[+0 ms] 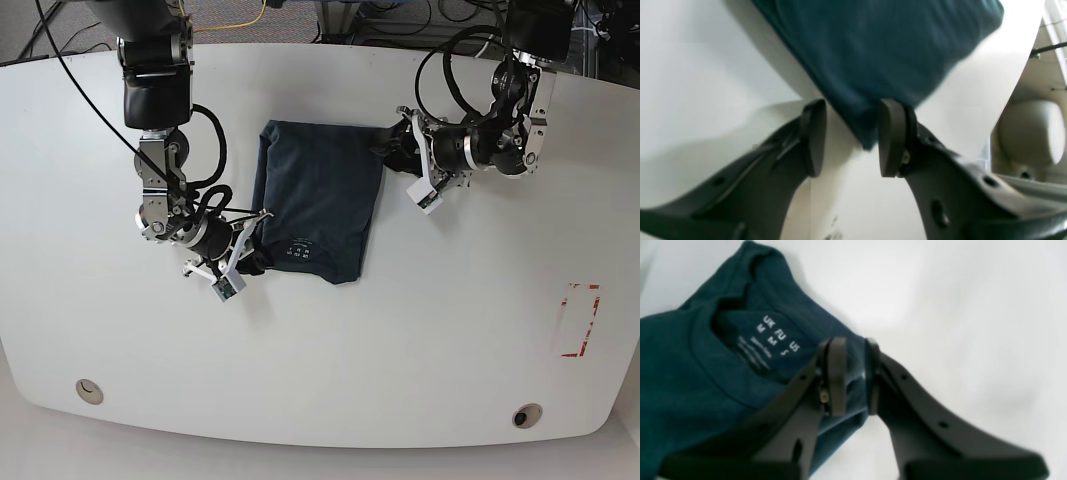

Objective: Layout the t-shirt on the table in an organized manner, then fold the t-shirt properly
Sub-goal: 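Release the bundle with the right gripper and smooth its edge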

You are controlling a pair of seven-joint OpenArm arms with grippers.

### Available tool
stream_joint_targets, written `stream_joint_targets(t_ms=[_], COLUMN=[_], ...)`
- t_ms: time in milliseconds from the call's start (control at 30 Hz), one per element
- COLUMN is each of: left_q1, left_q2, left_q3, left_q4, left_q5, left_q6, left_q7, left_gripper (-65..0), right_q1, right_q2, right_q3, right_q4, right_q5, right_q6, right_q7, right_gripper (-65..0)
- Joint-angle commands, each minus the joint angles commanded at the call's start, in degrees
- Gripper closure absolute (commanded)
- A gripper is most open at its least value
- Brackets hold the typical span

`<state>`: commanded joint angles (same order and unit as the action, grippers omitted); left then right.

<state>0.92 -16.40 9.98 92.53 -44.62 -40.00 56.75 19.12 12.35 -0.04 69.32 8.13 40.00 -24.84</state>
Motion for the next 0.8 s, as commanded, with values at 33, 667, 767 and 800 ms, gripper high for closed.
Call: stream_joint_targets(t_ms=[33,667,767,800], left_q1=[-0.6,-8.6,-9.2,-9.1], left_q2=[0.0,14.4,18.6,19.5], left_q3=[0.0,0.5,2.4,3.1], left_q4=[1.4,7.4,6.0,5.5], left_q5=[0.0,6.7,12.1,13.7], left_q6=[0.0,4.5,6.3,6.6], left_q7=[0.9,3.2,0.1,-1.4], left_gripper=[-23.9,-23.9,-23.9,-23.9], right_q1=[0.0,-3.8,-5.2,-5.5], right_q2=[0.3,0.3,0.3,0.3], right_q3=[0.1,1.8,5.0,5.6], right_q4=[1.3,37.5,39.6,39.9], right_q5=[0.2,0.0,0.1,0.1], right_q6=[0.00,0.00,0.00,0.00], right_q7=[-1.2,-26.7,-27.0,-27.0], right_gripper=[-9.4,-9.4,-9.4,-9.4])
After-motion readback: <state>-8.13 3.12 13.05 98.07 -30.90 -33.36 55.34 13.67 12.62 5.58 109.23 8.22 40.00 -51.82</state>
